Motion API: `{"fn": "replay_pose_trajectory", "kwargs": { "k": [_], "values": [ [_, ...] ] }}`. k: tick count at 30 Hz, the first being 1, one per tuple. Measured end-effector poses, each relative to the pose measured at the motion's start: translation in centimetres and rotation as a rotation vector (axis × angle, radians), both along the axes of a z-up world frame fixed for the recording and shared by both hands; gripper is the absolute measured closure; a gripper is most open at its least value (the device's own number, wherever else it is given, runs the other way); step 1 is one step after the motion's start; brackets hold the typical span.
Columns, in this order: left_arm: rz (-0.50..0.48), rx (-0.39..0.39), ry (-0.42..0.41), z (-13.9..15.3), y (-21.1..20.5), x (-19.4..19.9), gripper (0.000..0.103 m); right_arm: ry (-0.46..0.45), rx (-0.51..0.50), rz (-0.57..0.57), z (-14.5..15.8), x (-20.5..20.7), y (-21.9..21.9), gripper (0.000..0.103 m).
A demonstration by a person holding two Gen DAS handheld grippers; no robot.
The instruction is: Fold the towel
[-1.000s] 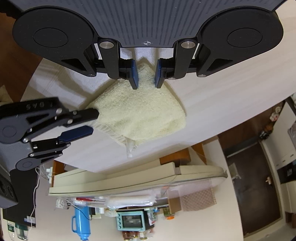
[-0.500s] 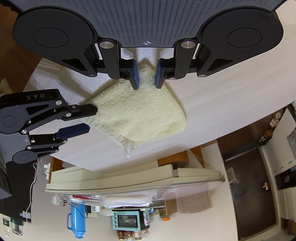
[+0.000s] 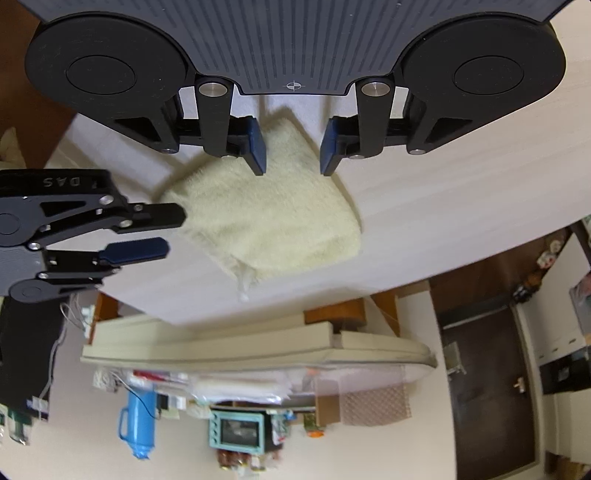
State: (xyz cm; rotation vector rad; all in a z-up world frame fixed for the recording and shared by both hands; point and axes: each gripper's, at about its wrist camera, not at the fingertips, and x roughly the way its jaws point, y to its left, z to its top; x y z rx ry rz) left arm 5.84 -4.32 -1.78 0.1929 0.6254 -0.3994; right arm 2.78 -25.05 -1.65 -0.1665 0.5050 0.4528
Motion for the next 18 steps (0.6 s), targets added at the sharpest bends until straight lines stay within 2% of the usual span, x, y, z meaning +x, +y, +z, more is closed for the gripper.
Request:
{"fn": "replay_pose_trajectory", "kwargs": {
  "k": [4,6,13,16,18],
  "values": [
    [0.005,0.013,-0.019,0.7,-0.2,1.6,0.068,0.001,-0.007,-0.001,0.4,1.7,0.3,0.064],
    [-0.003,0.027,-0.019,0.7,-0.6,2.9,0.068,0.01,-0.013,0.005,0.3,2.7,0.6,0.069],
    [-0.043,0.05,-0.02,0.4,-1.9,6.5,0.068,0.038,0.0,0.013,0.3,6.2,1.1,0.07],
    [-0.054,0.047,-0.009,0.2,-2.1,8.1,0.068,0.057,-0.003,0.008,0.2,7.8,1.0,0.071],
    [-0.067,0.01,0.015,-0.2,-1.9,9.5,0.069,0.08,-0.019,0.0,-0.3,9.0,0.9,0.071]
  ]
}}
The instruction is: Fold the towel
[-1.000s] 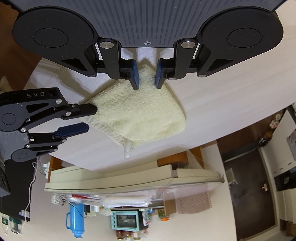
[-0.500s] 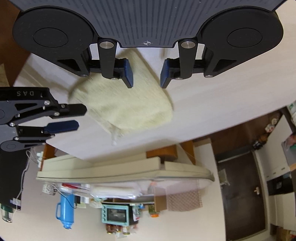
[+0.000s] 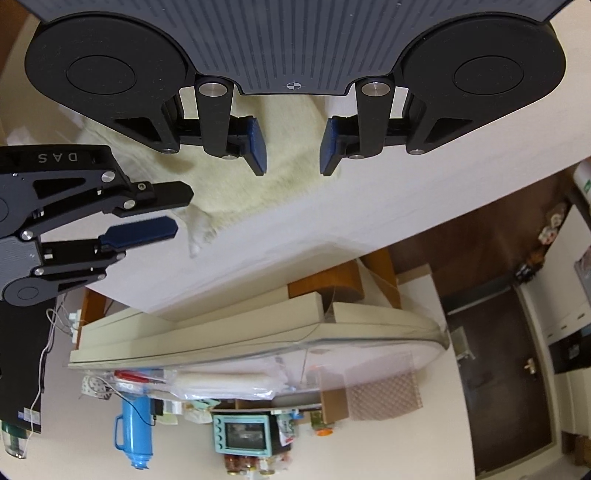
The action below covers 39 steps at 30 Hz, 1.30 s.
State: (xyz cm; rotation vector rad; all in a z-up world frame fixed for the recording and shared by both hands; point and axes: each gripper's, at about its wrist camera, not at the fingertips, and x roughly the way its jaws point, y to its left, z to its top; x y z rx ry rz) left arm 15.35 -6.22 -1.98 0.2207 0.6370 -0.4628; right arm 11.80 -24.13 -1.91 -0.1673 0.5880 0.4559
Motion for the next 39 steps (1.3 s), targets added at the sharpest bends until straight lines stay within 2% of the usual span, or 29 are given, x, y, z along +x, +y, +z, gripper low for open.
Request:
{"fn": "replay_pose_trajectory", "kwargs": {
  "k": [3,14,18,22,24,26,30,33,35,39],
  "values": [
    [0.003,0.019,0.012,-0.7,-0.2,1.3,0.069,0.041,-0.011,-0.009,-0.8,1.4,-0.1,0.073],
    [0.048,0.03,0.015,-1.3,0.4,3.3,0.067,0.023,-0.048,0.018,-1.2,3.5,1.1,0.072],
    [0.082,0.03,-0.015,-0.4,0.8,2.2,0.07,0.009,-0.009,-0.003,-0.6,2.3,0.3,0.072],
    [0.112,0.01,0.0,0.0,1.6,0.2,0.066,0.006,0.057,-0.04,0.1,-0.7,-1.1,0.071],
    [0.136,-0.003,0.016,-0.2,1.9,-1.1,0.062,0.01,0.067,-0.042,-0.1,-2.0,-1.2,0.069],
    [0.155,-0.014,0.035,-0.4,2.2,-2.0,0.058,0.018,0.077,-0.045,-0.2,-3.1,-1.3,0.062],
    [0.176,-0.023,0.039,-0.4,2.4,-3.3,0.05,0.028,0.106,-0.065,-0.5,-4.5,-1.5,0.059],
    [0.178,-0.019,0.028,-0.2,2.2,-4.2,0.039,0.034,0.117,-0.078,-0.4,-5.4,-1.6,0.055],
    [0.175,-0.027,0.018,0.0,2.1,-4.9,0.024,0.033,0.116,-0.084,-0.3,-5.8,-1.6,0.049],
    [0.163,-0.072,0.018,0.4,2.0,-6.1,0.016,0.026,0.114,-0.097,-0.2,-6.5,-1.8,0.044]
  ]
}}
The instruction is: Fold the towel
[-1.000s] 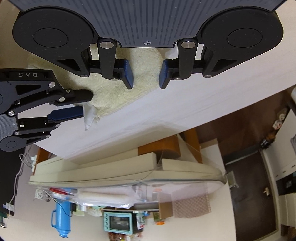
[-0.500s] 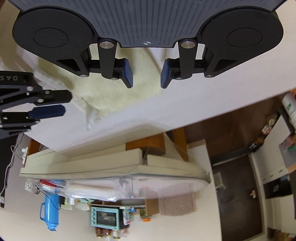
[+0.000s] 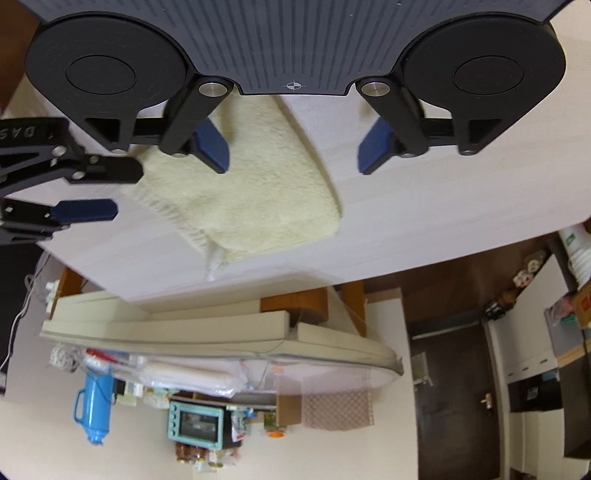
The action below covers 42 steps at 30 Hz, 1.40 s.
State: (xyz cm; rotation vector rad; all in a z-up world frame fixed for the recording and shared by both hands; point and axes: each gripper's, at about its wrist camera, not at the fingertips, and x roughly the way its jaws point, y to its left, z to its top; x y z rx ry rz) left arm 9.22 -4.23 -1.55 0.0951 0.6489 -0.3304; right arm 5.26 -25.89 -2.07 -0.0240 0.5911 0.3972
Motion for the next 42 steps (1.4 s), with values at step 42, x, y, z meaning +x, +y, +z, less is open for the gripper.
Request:
{"fn": "replay_pose_trajectory", "kwargs": {
  "k": [42],
  "values": [
    [0.173,-0.101,-0.105,4.4,2.4,-8.3,0.0,-0.135,-0.027,-0.031,4.6,-8.5,0.5,0.029]
  ]
}}
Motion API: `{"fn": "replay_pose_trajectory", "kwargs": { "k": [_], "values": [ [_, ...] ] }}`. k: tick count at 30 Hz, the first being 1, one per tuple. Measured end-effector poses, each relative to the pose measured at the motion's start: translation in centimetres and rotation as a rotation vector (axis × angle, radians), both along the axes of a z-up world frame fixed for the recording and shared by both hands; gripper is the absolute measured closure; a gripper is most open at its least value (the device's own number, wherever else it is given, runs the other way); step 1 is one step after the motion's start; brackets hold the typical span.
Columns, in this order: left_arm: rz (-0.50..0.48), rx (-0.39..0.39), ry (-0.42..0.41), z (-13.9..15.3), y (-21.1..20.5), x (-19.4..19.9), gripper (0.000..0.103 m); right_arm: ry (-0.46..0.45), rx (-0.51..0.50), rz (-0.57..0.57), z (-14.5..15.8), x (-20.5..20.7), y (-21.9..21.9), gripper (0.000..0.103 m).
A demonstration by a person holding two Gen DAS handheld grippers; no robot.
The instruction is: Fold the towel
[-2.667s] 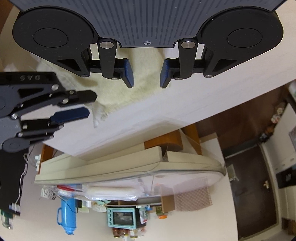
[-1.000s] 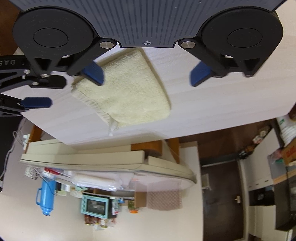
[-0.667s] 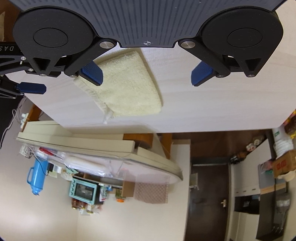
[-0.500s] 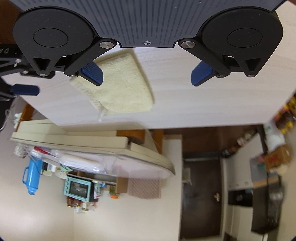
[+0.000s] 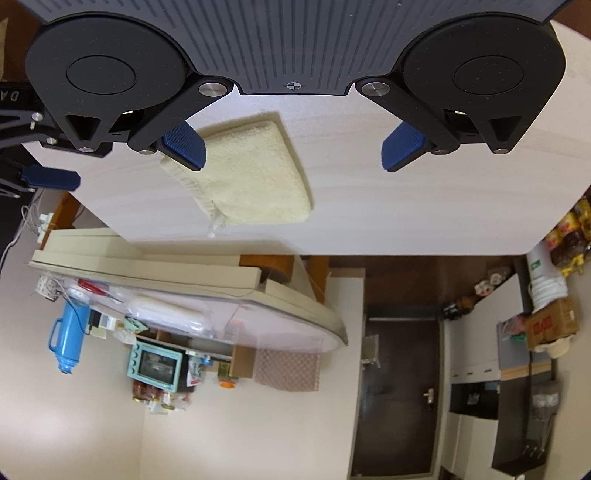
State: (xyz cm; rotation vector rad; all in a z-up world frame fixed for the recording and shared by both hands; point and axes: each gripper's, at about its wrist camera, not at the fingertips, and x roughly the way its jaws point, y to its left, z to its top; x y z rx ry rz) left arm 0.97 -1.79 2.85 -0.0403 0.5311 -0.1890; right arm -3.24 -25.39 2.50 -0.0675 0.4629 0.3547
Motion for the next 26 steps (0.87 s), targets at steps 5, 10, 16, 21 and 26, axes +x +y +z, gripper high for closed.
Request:
{"fn": "replay_pose_trajectory", "kwargs": {
  "k": [5,10,16,21,26],
  "values": [
    [-0.004,0.016,-0.01,0.16,-0.06,0.1,0.0,0.0,0.004,0.008,0.17,0.63,0.42,0.026],
    [0.002,0.021,-0.005,0.04,-0.06,0.46,0.0,0.004,-0.004,-0.002,-0.05,0.71,0.39,0.019],
    [-0.002,0.025,0.0,-0.07,-0.2,0.46,0.0,0.005,-0.01,-0.018,-0.24,0.52,-0.28,0.011],
    [0.008,0.036,-0.004,-0.22,-0.38,0.47,0.0,0.014,-0.011,-0.018,-0.44,0.36,-0.42,0.01],
    [0.003,0.047,-0.008,-0.36,-0.41,0.42,0.0,0.021,-0.019,-0.017,-0.62,0.26,-0.43,0.01]
  ]
}}
